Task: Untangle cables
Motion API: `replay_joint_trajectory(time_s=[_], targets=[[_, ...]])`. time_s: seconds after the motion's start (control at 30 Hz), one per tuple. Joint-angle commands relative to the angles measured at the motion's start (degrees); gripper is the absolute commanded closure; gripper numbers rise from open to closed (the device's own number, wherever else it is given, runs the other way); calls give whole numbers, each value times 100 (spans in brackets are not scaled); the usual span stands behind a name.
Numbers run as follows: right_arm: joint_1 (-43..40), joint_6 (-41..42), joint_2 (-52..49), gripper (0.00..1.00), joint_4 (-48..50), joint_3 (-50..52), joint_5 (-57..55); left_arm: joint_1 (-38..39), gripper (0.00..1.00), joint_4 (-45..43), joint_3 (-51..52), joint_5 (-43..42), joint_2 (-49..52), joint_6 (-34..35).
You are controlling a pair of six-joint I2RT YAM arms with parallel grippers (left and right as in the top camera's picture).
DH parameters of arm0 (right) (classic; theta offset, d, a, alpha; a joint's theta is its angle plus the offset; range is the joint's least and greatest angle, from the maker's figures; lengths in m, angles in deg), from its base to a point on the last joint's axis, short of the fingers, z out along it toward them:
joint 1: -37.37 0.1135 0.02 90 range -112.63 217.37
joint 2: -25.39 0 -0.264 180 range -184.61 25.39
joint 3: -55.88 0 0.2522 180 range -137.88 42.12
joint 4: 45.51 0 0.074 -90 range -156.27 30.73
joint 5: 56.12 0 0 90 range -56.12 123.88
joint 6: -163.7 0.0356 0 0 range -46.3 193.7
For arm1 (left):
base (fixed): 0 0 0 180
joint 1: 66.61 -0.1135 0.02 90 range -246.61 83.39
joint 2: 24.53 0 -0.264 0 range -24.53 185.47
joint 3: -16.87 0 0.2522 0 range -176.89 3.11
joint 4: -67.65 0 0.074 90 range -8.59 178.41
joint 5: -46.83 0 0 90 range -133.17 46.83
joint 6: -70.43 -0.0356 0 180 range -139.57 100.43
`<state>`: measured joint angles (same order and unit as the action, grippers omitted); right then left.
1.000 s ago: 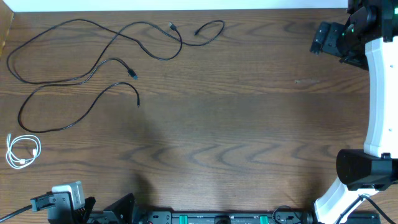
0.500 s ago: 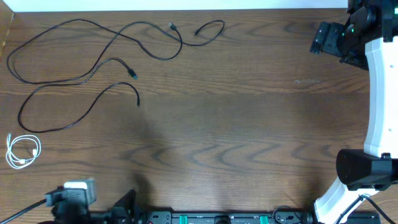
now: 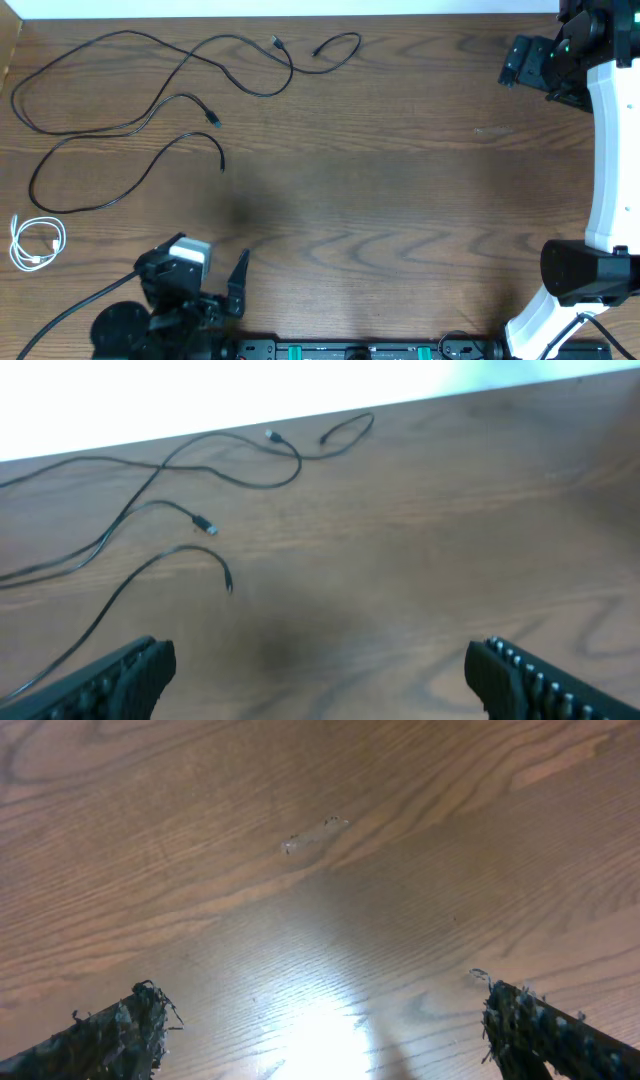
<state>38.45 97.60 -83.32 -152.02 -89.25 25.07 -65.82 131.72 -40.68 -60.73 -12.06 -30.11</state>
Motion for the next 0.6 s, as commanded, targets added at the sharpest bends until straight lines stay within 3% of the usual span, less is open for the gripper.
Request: replay_joint_trajectory(time_s=[0.0, 0.57], targets=[[9, 72, -17, 1, -4, 24, -46, -116, 2, -428, 496, -129, -267, 160], [9, 72, -17, 1, -4, 24, -46, -236, 2, -2929, 2524, -85, -1156, 929]])
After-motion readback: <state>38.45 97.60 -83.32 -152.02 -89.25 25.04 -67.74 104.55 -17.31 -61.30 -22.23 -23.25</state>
